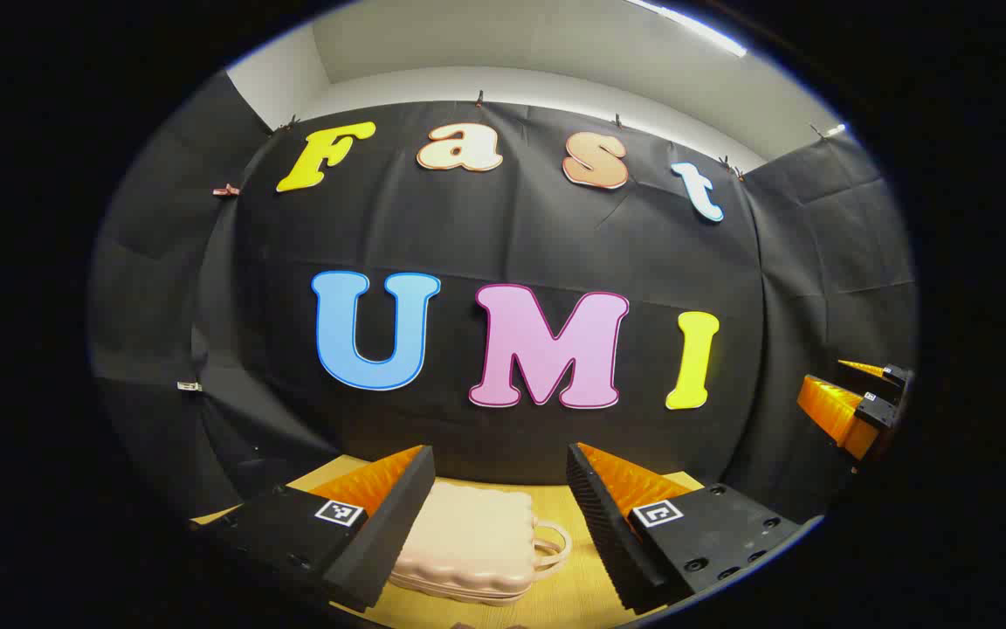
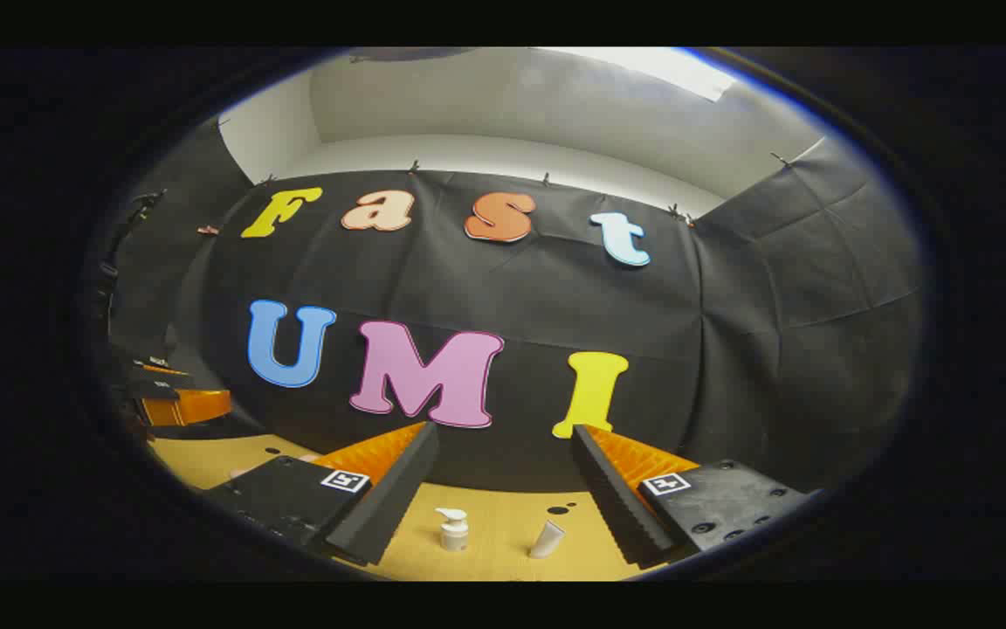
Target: First open the suitcase, pack the skin care products into it, and then close the suitcase.
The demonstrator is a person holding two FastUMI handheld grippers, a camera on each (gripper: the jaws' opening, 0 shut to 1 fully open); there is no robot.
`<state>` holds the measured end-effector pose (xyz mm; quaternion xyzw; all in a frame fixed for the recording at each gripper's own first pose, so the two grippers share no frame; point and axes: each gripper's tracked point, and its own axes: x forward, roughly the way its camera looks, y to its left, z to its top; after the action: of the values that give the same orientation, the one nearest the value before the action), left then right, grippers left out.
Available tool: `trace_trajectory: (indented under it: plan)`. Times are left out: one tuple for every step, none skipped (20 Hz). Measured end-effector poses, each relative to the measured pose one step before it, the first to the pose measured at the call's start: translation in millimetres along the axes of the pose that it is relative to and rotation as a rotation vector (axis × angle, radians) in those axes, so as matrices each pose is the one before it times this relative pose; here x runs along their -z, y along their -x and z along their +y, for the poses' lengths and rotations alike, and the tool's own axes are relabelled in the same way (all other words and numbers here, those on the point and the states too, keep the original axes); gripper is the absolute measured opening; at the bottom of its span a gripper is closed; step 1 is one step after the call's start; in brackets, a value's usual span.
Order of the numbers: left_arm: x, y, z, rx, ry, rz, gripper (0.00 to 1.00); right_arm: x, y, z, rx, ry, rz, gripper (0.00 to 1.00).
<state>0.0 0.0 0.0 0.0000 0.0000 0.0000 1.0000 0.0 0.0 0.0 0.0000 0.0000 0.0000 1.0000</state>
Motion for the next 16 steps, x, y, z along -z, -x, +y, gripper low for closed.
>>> trace_trajectory:
  plan:
    - [0.89, 0.12, -1.57, 0.00332, 0.00135, 0.00252, 0.96, -0.16, -0.73, -0.28, -0.00003, -0.00071, 0.00062, 0.97]
    - [0.11, -0.36, -1.57, 0.00237, -0.00012, 0.00084, 0.96, -0.01, -0.22, -1.51, 0.00239, -0.00189, -0.00095, 0.97]
    - [0.47, -0.62, -1.96, 0.00343, -0.00224, 0.00001, 0.96, 0.47, -0.41, -2.00, 0.00319, -0.00233, -0.00119, 0.97]
    - [-0.96, 0.14, -2.50, 0.00451, -0.00365, -0.00180, 0.96, 1.15, -0.68, -2.16, 0.00290, -0.00141, 0.00034, 0.99]
    - [-0.41, -0.15, -1.82, 0.00381, -0.00489, -0.00216, 0.96, 0.95, -0.30, -1.27, 0.00187, -0.00023, 0.00161, 0.97]
    - [-0.15, -0.51, -1.30, 0.00112, -0.00446, -0.00047, 0.96, 1.47, -0.99, -1.04, 0.00055, -0.00025, 0.00267, 0.97]
    - [0.20, -1.79, -1.89, 0.00298, -0.00109, -0.00192, 0.96, 1.50, -0.50, -1.12, -0.00049, -0.00193, 0.00239, 0.97]
    - [-0.91, -1.87, -2.13, 0.00111, 0.00123, 0.00089, 0.96, 0.81, -0.36, -0.88, -0.00109, -0.00251, 0.00144, 0.99]
    - [1.80, 0.31, -1.67, 0.00263, 0.00217, 0.00200, 0.96, 0.91, -1.10, -0.27, -0.00325, -0.00109, 0.00105, 0.97]
    - [-1.12, -0.19, -2.19, 0.00201, 0.00023, -0.00098, 0.96, 0.76, -0.66, -0.80, -0.00275, -0.00019, 0.00005, 0.97]
    - [0.97, -2.01, -1.26, -0.00007, -0.00367, -0.00115, 0.96, 0.96, -1.25, -0.88, -0.00266, -0.00134, 0.00006, 0.97]
    - [0.25, -1.51, -1.35, 0.00112, -0.00651, 0.00269, 0.96, 0.37, -0.84, -0.39, -0.00194, -0.00277, -0.00142, 0.97]
    - [2.24, -0.86, -2.54, 0.00034, -0.00546, 0.00161, 0.96, 1.29, -0.94, -0.05, -0.00414, -0.00150, 0.00041, 0.97]
    - [-1.08, -1.61, -2.07, 0.00282, -0.00089, -0.00283, 0.96, 1.05, -0.03, 0.31, -0.00457, 0.00220, -0.00032, 0.97]
    - [0.39, -1.94, -2.64, 0.00554, 0.00098, -0.00199, 0.96, 0.04, -0.36, -1.29, -0.00043, 0.00465, -0.00227, 0.97]
    - [0.25, -2.14, -2.54, 0.00578, -0.00161, 0.00181, 0.96, 0.09, -0.24, -2.41, 0.00196, 0.00310, -0.00187, 0.97]
